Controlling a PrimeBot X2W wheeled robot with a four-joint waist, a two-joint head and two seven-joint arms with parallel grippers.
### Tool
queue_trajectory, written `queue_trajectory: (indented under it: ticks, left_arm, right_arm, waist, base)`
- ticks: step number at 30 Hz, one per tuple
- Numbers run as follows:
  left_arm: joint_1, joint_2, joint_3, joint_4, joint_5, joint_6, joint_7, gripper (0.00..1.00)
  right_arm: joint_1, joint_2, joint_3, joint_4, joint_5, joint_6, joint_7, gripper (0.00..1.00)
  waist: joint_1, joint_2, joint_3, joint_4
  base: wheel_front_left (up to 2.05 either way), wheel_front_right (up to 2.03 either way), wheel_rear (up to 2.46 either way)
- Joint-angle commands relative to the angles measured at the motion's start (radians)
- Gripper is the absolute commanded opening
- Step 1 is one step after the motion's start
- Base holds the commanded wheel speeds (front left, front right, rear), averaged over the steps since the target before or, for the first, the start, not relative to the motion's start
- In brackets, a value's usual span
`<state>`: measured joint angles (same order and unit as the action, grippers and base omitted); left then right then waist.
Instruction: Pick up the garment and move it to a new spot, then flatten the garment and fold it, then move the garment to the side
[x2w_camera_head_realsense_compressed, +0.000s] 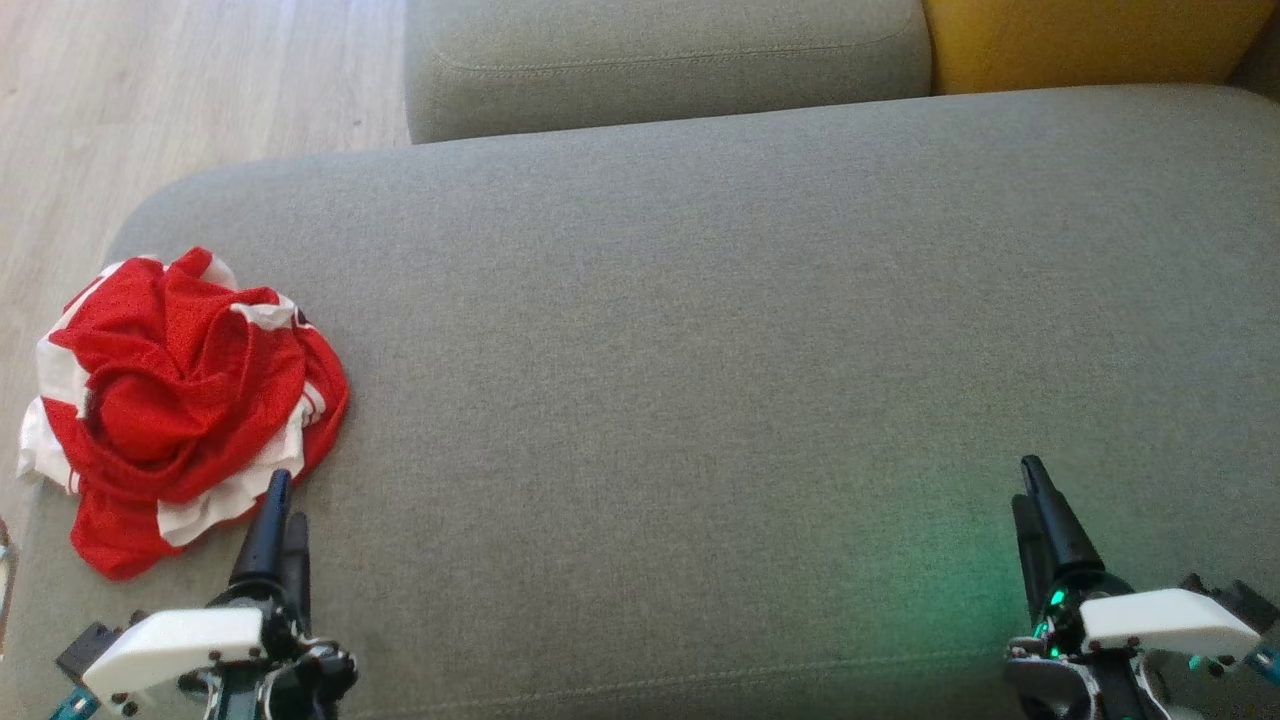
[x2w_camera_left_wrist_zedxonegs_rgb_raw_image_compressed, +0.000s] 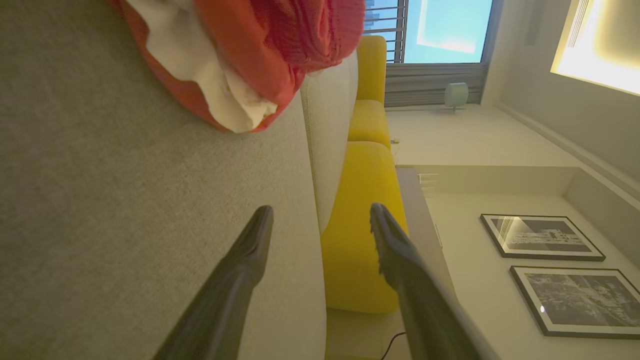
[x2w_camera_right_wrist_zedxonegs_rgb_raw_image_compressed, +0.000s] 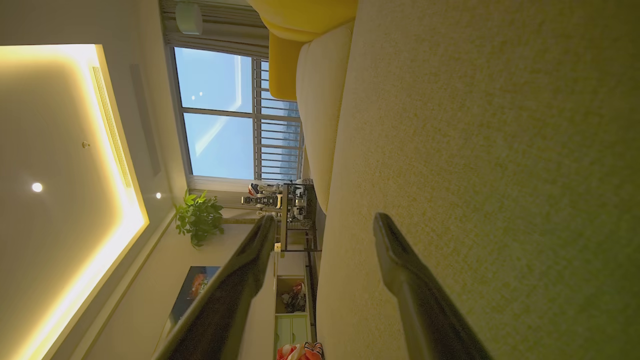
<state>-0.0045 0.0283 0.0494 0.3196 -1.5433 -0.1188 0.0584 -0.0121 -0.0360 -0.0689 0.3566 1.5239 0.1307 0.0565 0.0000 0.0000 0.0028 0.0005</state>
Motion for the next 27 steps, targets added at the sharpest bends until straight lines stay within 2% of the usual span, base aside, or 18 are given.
queue_trajectory:
  ticks: [1,11,27]
  left_arm:
    - [-0.036,0.01,0.005,-0.045,0.025,-0.004,-0.011,1.0]
    - [-0.036,0.011,0.001,-0.08,0.213,0.001,-0.044,1.0]
    - [-0.033,0.016,-0.067,-0.178,0.56,0.081,-0.091,1.0]
  right_arm:
    - [-0.054,-0.007,0.008,-0.037,-0.029,0.0,-0.012,1.0]
    - [-0.06,-0.007,0.031,-0.068,-0.227,0.0,-0.044,1.0]
    - [-0.069,-0.009,0.109,-0.138,-0.538,0.0,-0.091,1.0]
  waist:
    - [0.0,0.0,0.0,0.0]
    - [0.0,0.0,0.001,0.001]
    - [0.0,0.0,0.008,0.002]
  base:
    - [0.0,0.0,0.0]
    - [0.0,0.0,0.0]
    - [0.0,0.0,0.0]
